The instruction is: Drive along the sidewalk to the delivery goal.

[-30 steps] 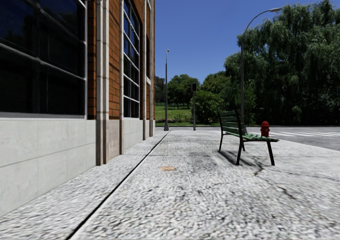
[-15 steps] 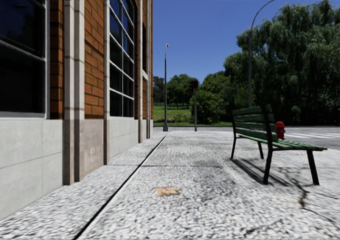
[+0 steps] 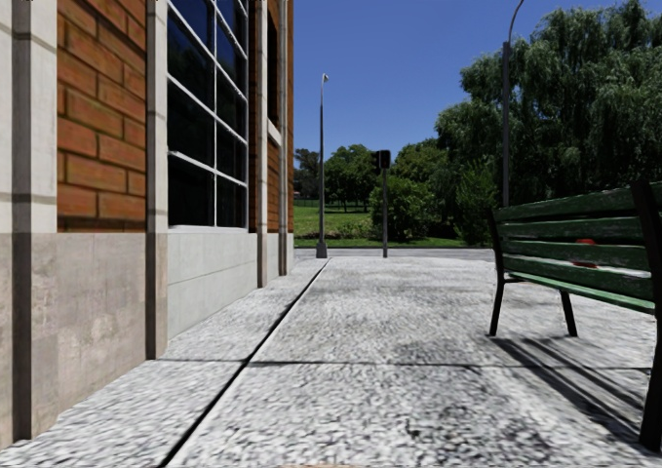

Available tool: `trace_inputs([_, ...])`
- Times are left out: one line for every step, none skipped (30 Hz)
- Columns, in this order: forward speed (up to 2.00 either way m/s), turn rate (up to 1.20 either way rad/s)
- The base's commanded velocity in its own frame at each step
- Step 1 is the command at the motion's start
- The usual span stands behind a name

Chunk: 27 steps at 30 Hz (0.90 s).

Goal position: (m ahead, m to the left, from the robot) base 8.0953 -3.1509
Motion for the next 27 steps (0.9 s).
trace_inputs([2.0, -0.04])
trace_inputs([2.0, -0.03])
trace_inputs([2.0, -0.03])
trace_inputs([2.0, -0.05])
trace_inputs([2.0, -0.09])
trace_inputs([2.0, -0.11])
trace_inputs([2.0, -0.11])
trace_inputs([2.0, -0.13])
trace_inputs([2.0, -0.14])
trace_inputs([2.0, -0.15])
trace_inputs([2.0, -0.15])
trace_inputs([2.0, -0.15])
trace_inputs([2.0, -0.16])
trace_inputs([2.0, -0.16])
trace_inputs([2.0, -0.17])
trace_inputs([2.0, -0.17])
trace_inputs([2.0, -0.17])
trace_inputs([2.0, -0.17])
trace_inputs([2.0, -0.17])
trace_inputs([2.0, -0.17])
trace_inputs([2.0, -0.17])
trace_inputs([2.0, -0.17])
trace_inputs([2.0, -0.18])
trace_inputs([2.0, -0.22])
trace_inputs([2.0, -0.27])
trace_inputs([2.0, -0.27])
trace_inputs([1.95, -0.32])
